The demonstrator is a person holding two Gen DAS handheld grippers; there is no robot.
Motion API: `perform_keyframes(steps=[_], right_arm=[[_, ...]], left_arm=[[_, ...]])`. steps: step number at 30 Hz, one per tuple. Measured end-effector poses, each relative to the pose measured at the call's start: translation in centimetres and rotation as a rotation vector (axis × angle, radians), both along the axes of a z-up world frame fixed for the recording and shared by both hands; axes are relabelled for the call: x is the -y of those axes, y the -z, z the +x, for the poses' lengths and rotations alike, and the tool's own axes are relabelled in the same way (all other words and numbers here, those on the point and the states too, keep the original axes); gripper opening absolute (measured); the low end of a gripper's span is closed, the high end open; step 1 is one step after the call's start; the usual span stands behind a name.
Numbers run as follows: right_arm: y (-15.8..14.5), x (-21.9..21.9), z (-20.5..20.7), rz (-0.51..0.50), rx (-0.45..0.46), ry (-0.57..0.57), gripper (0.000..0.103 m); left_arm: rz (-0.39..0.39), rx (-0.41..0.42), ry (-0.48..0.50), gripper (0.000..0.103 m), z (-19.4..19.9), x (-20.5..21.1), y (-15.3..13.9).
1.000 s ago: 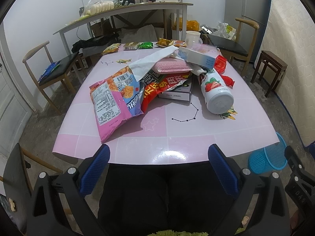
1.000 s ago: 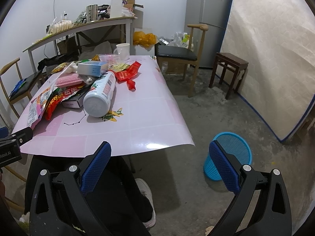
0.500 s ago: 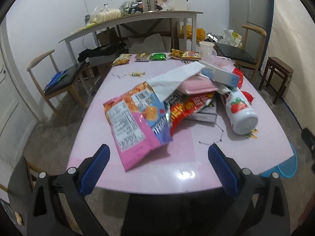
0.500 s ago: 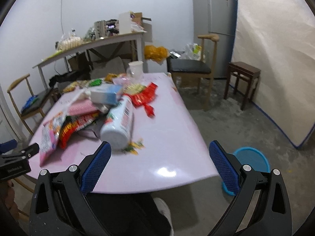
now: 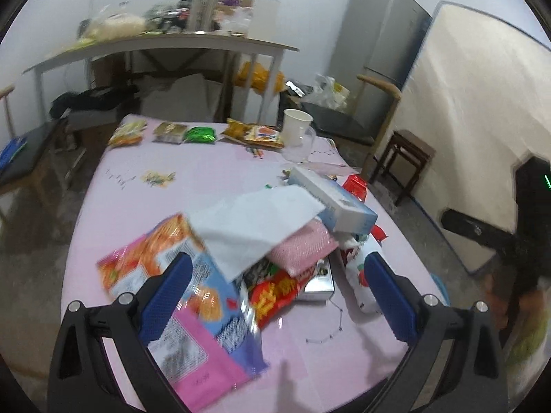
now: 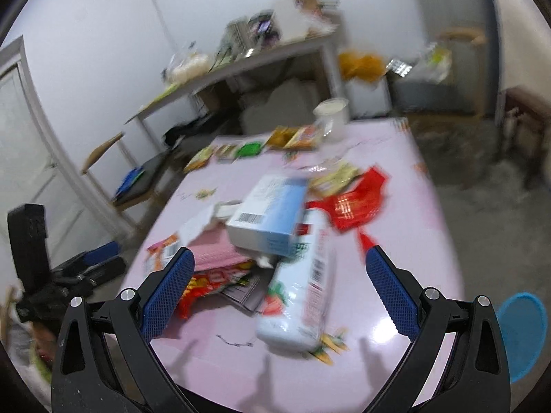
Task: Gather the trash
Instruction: 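Grasp the blue-white tissue box with the right tool while the left tool grasps a white tissue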
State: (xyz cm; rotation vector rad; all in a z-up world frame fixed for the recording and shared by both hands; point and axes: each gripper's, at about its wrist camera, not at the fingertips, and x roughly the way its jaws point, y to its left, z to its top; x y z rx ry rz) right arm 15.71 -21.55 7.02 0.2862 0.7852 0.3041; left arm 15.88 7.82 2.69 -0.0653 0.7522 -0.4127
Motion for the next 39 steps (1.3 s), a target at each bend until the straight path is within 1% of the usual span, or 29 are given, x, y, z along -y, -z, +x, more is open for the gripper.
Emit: perform_keyframes(steps=[2, 4, 5, 7, 10, 11, 13, 14, 16, 17, 19, 20, 22, 23, 24, 25, 26, 27, 29, 30, 31, 33, 37, 39], right_arm=[[0.6, -0.7, 3.1, 0.037, -0.077, -0.055, 0.095], [1.2, -1.2, 5.5, 0.048, -0.136, -0.076, 0.095], [1.5, -1.6, 6.7, 0.055, -0.160, -0.095, 0.095], [2.3, -2.1, 8.6, 0.059, -0.208, -0.122, 0.095], [3.8, -2.8, 11.1, 0.049, -0.274, -0.150, 0.095], [4.4, -3.1, 11.8, 0.038, -0.298, -0.154, 0.095], [5.5, -3.5, 12.7, 0.029, -0.337, -0.169, 0.095], [6.0, -3.5, 13.3, 0.023, -0.354, -0.168, 0.095], [6.5, -3.5, 13.6, 0.040, -0.379, -0.180, 0.095], [6.5, -3.4, 13.6, 0.048, -0.385, -0.182, 0.095], [6.5, -3.1, 13.6, 0.061, -0.391, -0.183, 0.085], [6.5, -2.8, 13.5, 0.076, -0.395, -0.181, 0.083], [6.5, -2.6, 13.6, 0.092, -0.398, -0.176, 0.073], [6.3, -2.4, 13.4, 0.100, -0.397, -0.174, 0.070], [6.3, -2.2, 13.4, 0.106, -0.397, -0.171, 0.064], [6.3, -2.0, 13.5, 0.113, -0.401, -0.172, 0.062], [6.4, -2.0, 13.8, 0.118, -0.410, -0.171, 0.062], [6.5, -1.9, 14.0, 0.119, -0.417, -0.164, 0.062], [6.3, -1.8, 14.3, 0.117, -0.425, -0.147, 0.065], [6.2, -1.8, 14.4, 0.116, -0.429, -0.139, 0.075], [6.1, -1.7, 14.5, 0.115, -0.432, -0.120, 0.087], [5.8, -1.7, 15.0, 0.098, -0.435, -0.084, 0.095], [6.1, -3.0, 16.0, 0.050, -0.481, -0.087, 0.095], [6.5, -4.1, 16.8, 0.007, -0.510, -0.090, 0.095]], left_arm=[[0.048, 0.015, 0.017, 0.097, 1.2, 1.5, 0.1], [0.095, 0.012, 0.025, 0.086, 2.4, 2.3, 0.8], [0.126, 0.007, 0.031, 0.083, 3.0, 2.9, 1.1], [0.210, 0.010, 0.034, 0.072, 4.0, 4.2, 2.0], [0.316, 0.013, 0.041, 0.061, 5.3, 5.7, 3.5], [0.336, 0.005, 0.042, 0.058, 5.6, 5.8, 4.0], [0.370, -0.012, 0.045, 0.046, 6.3, 6.2, 5.0], [0.372, -0.016, 0.048, 0.043, 6.5, 6.3, 5.2], [0.360, -0.027, 0.049, 0.024, 6.8, 6.1, 5.4], [0.351, -0.032, 0.047, 0.019, 6.9, 6.0, 5.3], [0.330, -0.046, 0.037, 0.004, 7.2, 5.6, 5.3], [0.319, -0.051, 0.031, 0.003, 7.4, 5.4, 5.3], [0.275, -0.064, 0.027, 0.002, 7.6, 4.9, 5.0], [0.258, -0.067, 0.026, 0.001, 7.6, 4.7, 4.9], [0.233, -0.067, 0.023, 0.001, 7.7, 4.4, 4.6], [0.217, -0.063, 0.020, 0.001, 7.6, 4.2, 4.3], [0.204, -0.059, 0.018, 0.000, 7.7, 4.1, 4.1], [0.190, -0.056, 0.012, 0.000, 7.7, 3.8, 3.9], [0.170, -0.054, 0.007, 0.000, 7.7, 3.6, 3.6], [0.156, -0.057, 0.009, 0.000, 7.7, 3.5, 3.6], [0.149, -0.059, 0.008, 0.000, 7.7, 3.4, 3.5], [0.129, -0.067, 0.009, 0.000, 7.8, 3.4, 3.6], [0.087, -0.066, 0.004, 0.000, 7.7, 3.0, 3.3], [0.062, -0.061, 0.001, 0.000, 7.7, 2.7, 3.0]])
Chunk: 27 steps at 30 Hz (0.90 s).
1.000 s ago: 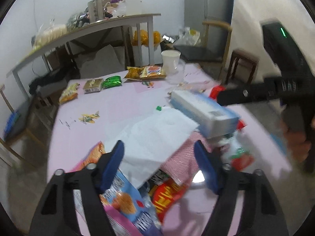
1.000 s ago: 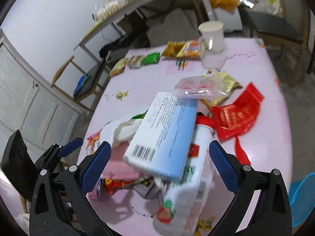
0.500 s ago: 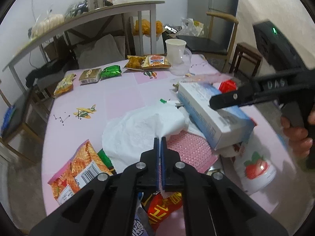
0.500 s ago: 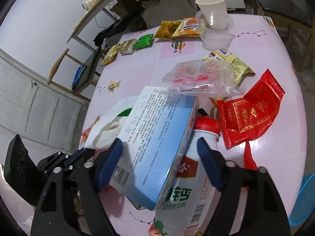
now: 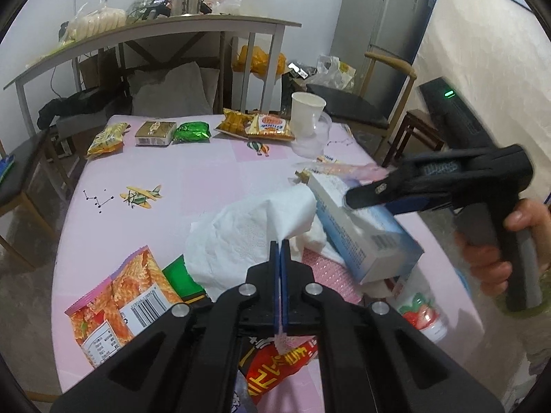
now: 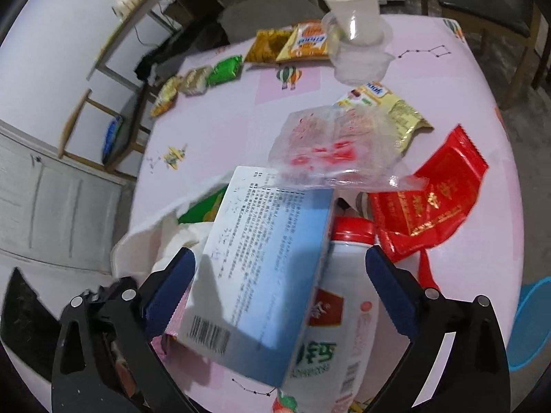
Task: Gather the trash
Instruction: 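Grasp the blue-white tissue box with the right tool while the left tool grasps a white tissue, then carry the tissue box and tissue to the blue wastebasket and release both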
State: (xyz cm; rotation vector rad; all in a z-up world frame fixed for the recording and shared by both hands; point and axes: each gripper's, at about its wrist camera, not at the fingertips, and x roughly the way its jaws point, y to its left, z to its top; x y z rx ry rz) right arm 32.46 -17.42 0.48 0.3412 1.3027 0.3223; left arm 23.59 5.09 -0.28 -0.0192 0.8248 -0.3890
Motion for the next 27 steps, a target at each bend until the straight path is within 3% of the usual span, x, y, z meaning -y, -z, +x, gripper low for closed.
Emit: perform_keyframes(steps=[6, 8, 10, 14, 19, 21, 27], right_arm=[[1.0, -1.6, 1.2, -0.083, -0.020, -0.001, 0.095], [1.0, -1.6, 1.1, -0.094, -0.012, 0.008, 0.090], [0.8, -1.4, 0.9, -0.097, 0.002, 0.014, 0.077], [-0.4, -0.4, -0.1, -0.055, 0.029, 0.030, 0.076], [-3.2, 0.9, -2.2, 0.089, 0.066, 0.018, 0.074], [-4.5, 2.2, -3.7, 0.194, 0.091, 0.022, 0.074], [-7.9, 6.1, -8.9, 0.416, 0.200, 0.048, 0.074]], left_arm=[[-0.049, 0.005, 0.002, 0.000, -0.3, -0.5, -0.5], [-0.060, 0.007, 0.003, 0.000, -0.4, -0.6, -0.6], [-0.078, 0.009, 0.000, 0.000, -0.5, -0.8, -0.8], [-0.103, 0.036, -0.007, 0.000, -0.9, -1.5, -1.9], [-0.123, 0.099, -0.018, 0.000, -2.3, -2.7, -4.8], [-0.141, 0.122, -0.019, 0.000, -3.2, -3.2, -6.3], [-0.214, 0.144, 0.037, 0.000, -5.7, -2.5, -10.2]])
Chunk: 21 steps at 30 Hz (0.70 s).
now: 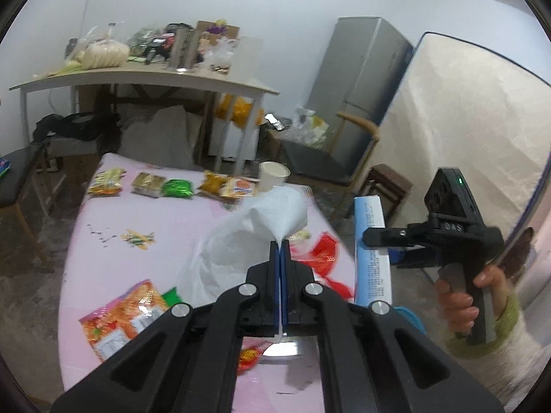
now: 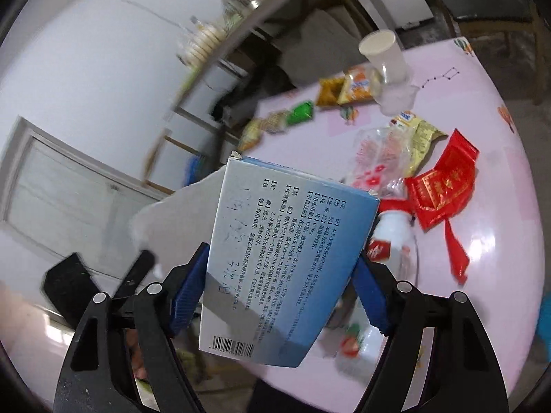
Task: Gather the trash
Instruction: 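Carry the tissue box and tissue to the blue wastebasket and release both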
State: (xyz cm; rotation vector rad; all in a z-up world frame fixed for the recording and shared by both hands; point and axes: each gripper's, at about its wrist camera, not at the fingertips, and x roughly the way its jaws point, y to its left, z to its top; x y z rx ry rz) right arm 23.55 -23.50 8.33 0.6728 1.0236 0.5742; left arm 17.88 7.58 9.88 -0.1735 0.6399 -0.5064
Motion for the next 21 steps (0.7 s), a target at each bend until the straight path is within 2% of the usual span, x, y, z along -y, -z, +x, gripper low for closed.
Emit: perform_keyframes(steps=[3, 5, 10, 12, 15, 18, 21], right_arm=[[-1.4, 2.4, -2.5, 0.071, 0.051, 0.044, 0.074], [-2.1, 5.6, -5.6, 0.103, 0.094, 0.102, 0.074], [-1.3, 12.9, -13.0, 0.060, 0.122, 0.291, 0.074], [0.8, 16.9, -16.3, 0.037, 0.082, 0.407, 0.074], [4.4, 22.2, -20.3, 0.036, -0.002, 0.579, 0.074], [8.9, 27.3, -24.0, 0.044, -0.088, 0.765, 0.074], [13.3, 30.8, -26.3, 0.064, -0.171, 0.894, 0.074]], left_arm=[[-0.023, -0.005, 0.074, 0.000, -1.2, 2.5, -1.4], [-0.032, -0.021, 0.136, 0.000, -1.6, 4.9, -1.9], [-0.038, -0.120, 0.373, 0.000, -1.8, 15.6, -1.1], [-0.033, -0.193, 0.503, 0.000, -1.5, 21.6, 0.2], [0.032, -0.279, 0.657, 0.000, -1.2, 30.8, 2.9], [0.087, -0.377, 0.791, 0.000, -2.4, 40.2, 6.0], [0.122, -0.501, 0.866, 0.000, -3.3, 47.9, 9.6]])
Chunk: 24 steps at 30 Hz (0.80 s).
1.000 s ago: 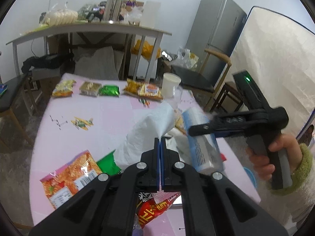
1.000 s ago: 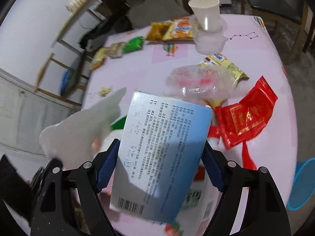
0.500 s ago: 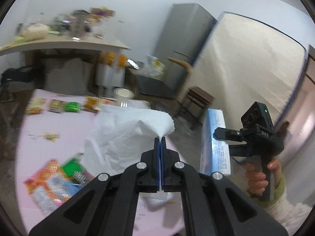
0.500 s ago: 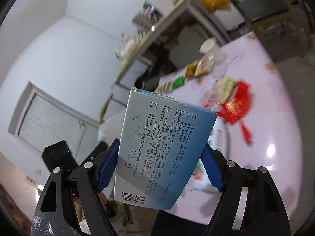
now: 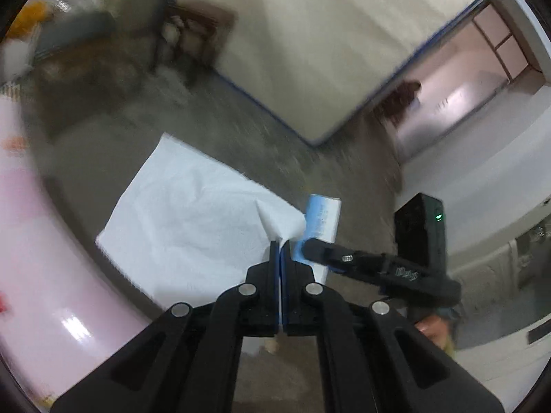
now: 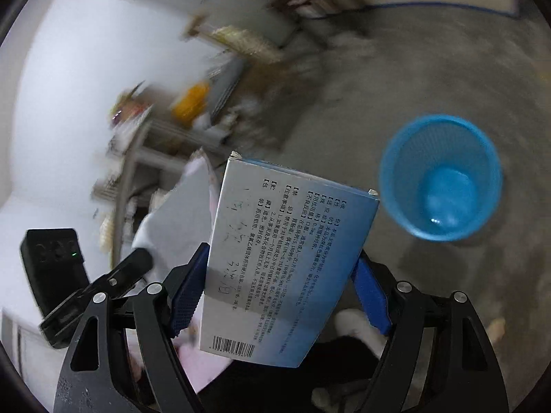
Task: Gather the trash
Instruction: 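Carry the tissue box and tissue to the blue wastebasket and release both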
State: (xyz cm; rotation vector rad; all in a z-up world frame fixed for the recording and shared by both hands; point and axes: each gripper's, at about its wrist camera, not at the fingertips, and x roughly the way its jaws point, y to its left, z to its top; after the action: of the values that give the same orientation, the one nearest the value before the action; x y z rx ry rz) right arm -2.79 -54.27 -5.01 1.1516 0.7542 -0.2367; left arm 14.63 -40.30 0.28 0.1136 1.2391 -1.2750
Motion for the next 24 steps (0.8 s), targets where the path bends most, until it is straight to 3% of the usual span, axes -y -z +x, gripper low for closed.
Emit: perform_keyframes(steps=[3, 6, 9, 11, 12, 13, 15, 19, 24], right_arm=[[4.4, 2.9, -1.1, 0.044, -0.055, 0.094, 0.074], [8.1, 5.7, -1.0, 0.095, -0.077, 0.162, 0.074], [11.1, 8.0, -0.4, 0.123, -0.099, 0.231, 0.074], [13.0, 9.2, 0.5, 0.128, -0.115, 0.273, 0.075], [13.7, 9.9, 0.8, 0.130, -0.133, 0.292, 0.076], [14.5, 10.8, 0.7, 0.130, -0.152, 0.312, 0.079], [16.5, 11.5, 2.1, 0.115, -0.197, 0.330, 0.086], [18.1, 12.4, 1.2, 0.096, -0.258, 0.334, 0.090], [16.0, 12.1, -1.6, 0.037, -0.242, 0.325, 0.090]], left_arm=[[0.057, -0.047, 0.015, 0.000, -0.7, 5.9, 3.9], [0.128, -0.044, 0.004, 0.000, -0.4, 10.3, 7.5], [0.173, -0.085, -0.025, 0.002, -0.3, 13.3, 10.9], [0.199, -0.087, -0.060, 0.008, 0.3, 14.7, 12.9], [0.208, -0.085, -0.094, 0.019, 0.8, 15.3, 14.2], [0.215, -0.083, -0.112, 0.037, 1.0, 15.6, 15.1], [0.242, -0.065, -0.147, 0.051, 1.3, 15.9, 16.7], [0.216, -0.047, -0.179, 0.062, 1.2, 14.3, 16.3], [0.099, 0.017, -0.200, 0.072, 1.2, 11.0, 12.5]])
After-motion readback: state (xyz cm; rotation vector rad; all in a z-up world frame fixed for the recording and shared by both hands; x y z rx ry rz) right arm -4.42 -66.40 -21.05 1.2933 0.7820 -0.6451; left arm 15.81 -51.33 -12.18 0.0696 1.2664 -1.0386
